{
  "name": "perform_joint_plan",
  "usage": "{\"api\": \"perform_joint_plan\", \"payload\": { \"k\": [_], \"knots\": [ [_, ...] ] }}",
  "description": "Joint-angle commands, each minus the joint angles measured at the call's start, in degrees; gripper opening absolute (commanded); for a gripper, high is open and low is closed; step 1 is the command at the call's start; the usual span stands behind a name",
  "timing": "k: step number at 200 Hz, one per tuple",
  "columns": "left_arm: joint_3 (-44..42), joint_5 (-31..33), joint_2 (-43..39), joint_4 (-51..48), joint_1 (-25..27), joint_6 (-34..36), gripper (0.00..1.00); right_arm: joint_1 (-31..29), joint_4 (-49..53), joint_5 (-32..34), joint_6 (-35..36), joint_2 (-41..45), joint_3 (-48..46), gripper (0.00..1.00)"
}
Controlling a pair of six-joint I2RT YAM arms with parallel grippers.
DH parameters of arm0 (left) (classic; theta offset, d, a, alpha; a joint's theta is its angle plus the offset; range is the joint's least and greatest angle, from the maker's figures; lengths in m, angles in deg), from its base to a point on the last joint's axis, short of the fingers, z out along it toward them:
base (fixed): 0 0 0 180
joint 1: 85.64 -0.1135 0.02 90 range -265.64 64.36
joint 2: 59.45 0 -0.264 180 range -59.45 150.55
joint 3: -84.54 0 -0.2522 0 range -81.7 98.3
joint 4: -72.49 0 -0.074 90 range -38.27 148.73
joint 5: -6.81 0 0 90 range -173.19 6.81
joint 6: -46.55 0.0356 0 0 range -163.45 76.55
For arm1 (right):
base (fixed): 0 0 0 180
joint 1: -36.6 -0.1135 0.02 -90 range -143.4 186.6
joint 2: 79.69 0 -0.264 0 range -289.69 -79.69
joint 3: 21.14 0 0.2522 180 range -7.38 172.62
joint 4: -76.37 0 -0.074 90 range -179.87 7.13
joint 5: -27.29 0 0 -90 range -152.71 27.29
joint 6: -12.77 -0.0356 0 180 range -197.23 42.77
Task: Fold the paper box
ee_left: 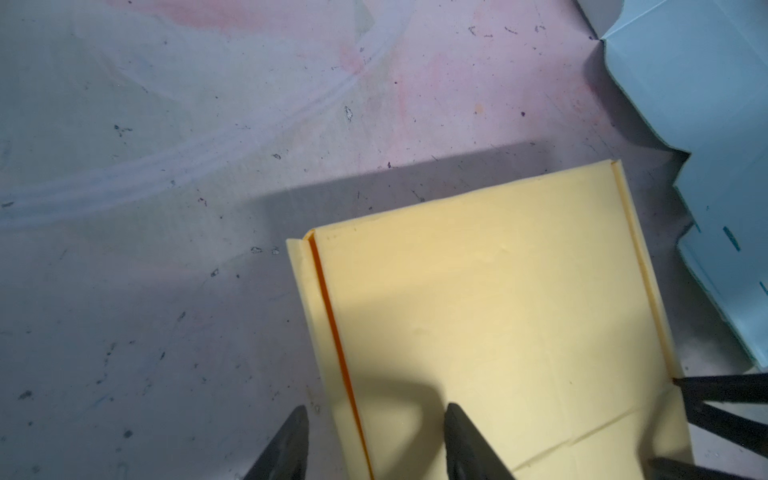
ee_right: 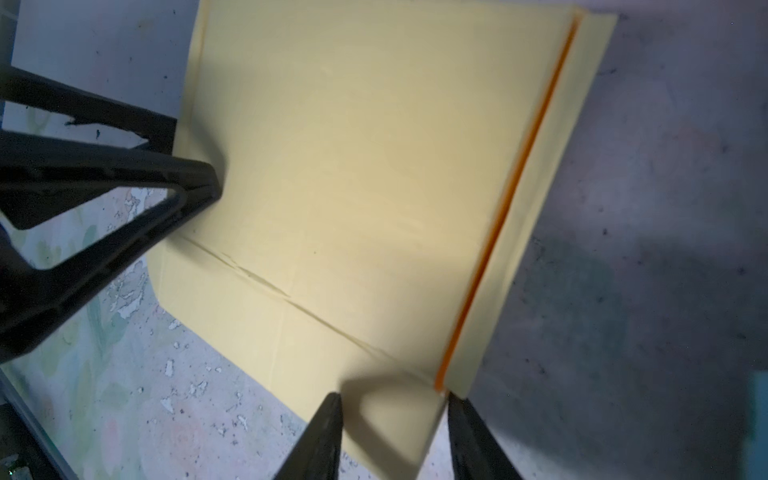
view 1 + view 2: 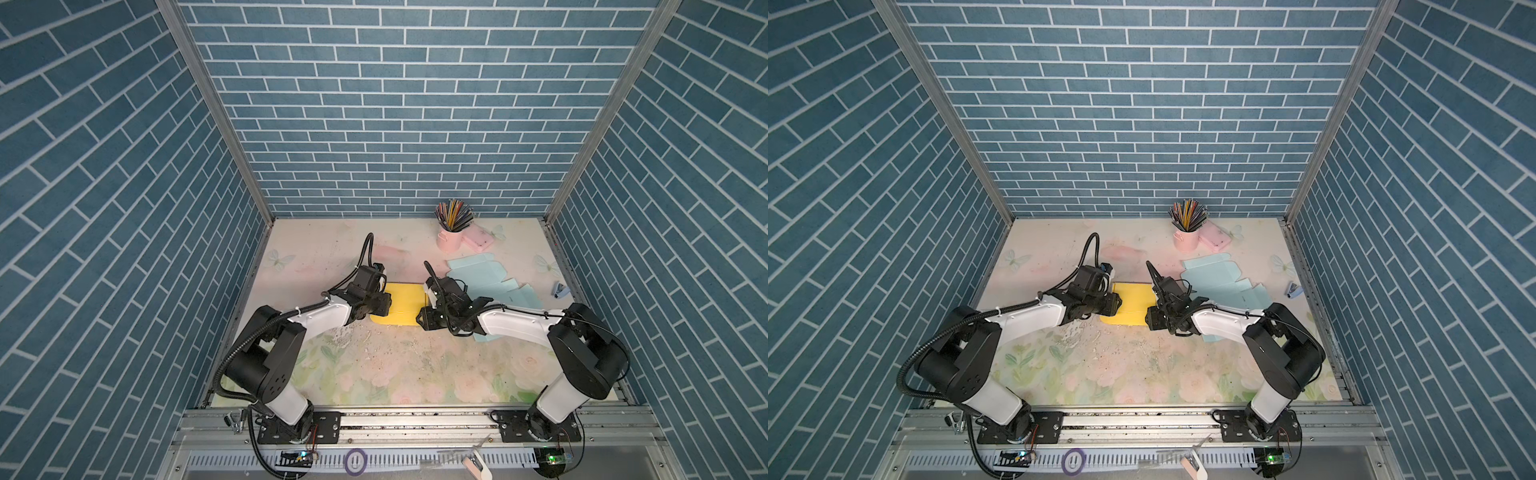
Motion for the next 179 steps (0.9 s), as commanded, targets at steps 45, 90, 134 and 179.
{"api": "perform_joint_plan", "payload": {
  "k": [45, 90, 134, 179],
  "knots": [
    [-1.26, -1.17, 0.98, -1.46, -0.23, -0.58, 0.53, -0.32, -0.21, 2.7, -2.18, -0.37, -0.65, 0.39],
    [-2.67, -3.76, -4.13, -3.13, -4.41, 0.27, 0.73, -0.17, 1.15, 5.17, -1.08, -0.9, -0.43, 0.37],
    [-3.84, -1.41, -11.92, -8.64, -4.67, 1.93, 0.83, -0.15, 0.71, 4.42, -0.88, -1.87, 0.67, 0.37],
    [-7.77, -1.74, -15.81, -8.03, 1.15, -0.53, 0.77, -0.16, 0.75, 4.19, -0.85, -1.85, 0.84, 0.37]
  ]
}}
